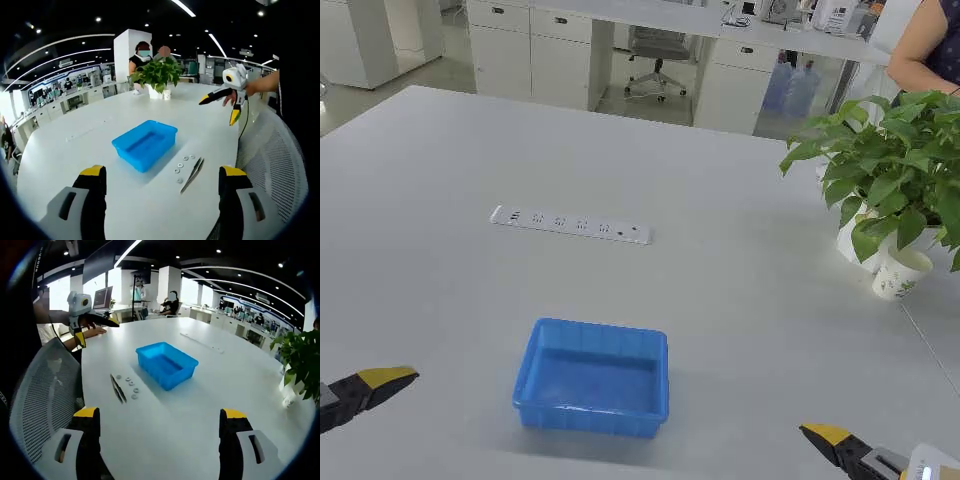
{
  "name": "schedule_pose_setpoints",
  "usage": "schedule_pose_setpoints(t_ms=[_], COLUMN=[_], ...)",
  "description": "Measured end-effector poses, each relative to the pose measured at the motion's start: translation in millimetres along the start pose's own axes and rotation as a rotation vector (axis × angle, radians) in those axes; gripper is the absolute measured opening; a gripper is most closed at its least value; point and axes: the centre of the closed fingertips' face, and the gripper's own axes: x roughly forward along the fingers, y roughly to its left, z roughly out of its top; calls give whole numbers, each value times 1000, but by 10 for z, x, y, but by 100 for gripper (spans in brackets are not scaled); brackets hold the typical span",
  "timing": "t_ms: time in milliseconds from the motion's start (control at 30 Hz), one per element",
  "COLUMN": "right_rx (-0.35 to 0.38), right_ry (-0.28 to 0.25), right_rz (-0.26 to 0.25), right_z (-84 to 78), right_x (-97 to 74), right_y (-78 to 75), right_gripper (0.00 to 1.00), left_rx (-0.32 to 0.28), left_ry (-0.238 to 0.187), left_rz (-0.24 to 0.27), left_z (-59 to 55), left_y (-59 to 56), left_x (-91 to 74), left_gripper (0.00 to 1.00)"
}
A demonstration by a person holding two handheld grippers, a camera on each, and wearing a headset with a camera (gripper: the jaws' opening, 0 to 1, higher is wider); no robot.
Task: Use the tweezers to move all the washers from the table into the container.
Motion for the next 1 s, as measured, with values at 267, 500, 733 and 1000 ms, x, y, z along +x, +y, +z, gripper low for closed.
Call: schedule_pose_setpoints(t_ms=[267, 500, 733, 1000], right_rx=[15, 14, 2, 3], right_ry=[7, 10, 3, -7], right_rz=[-5, -12, -21, -36], right_z=[-53, -64, -19, 17], right_x=[16, 12, -30, -70], right_y=[-23, -36, -56, -93], right_gripper=[100, 100, 100, 100], left_rx=[8, 8, 15, 17], left_ry=[18, 7, 3, -2], left_rz=[-22, -18, -12, -12], left_z=[-50, -33, -3, 21], left_y=[-43, -47, -21, -11], left_x=[30, 69, 64, 43], left_gripper=[99, 99, 99, 99])
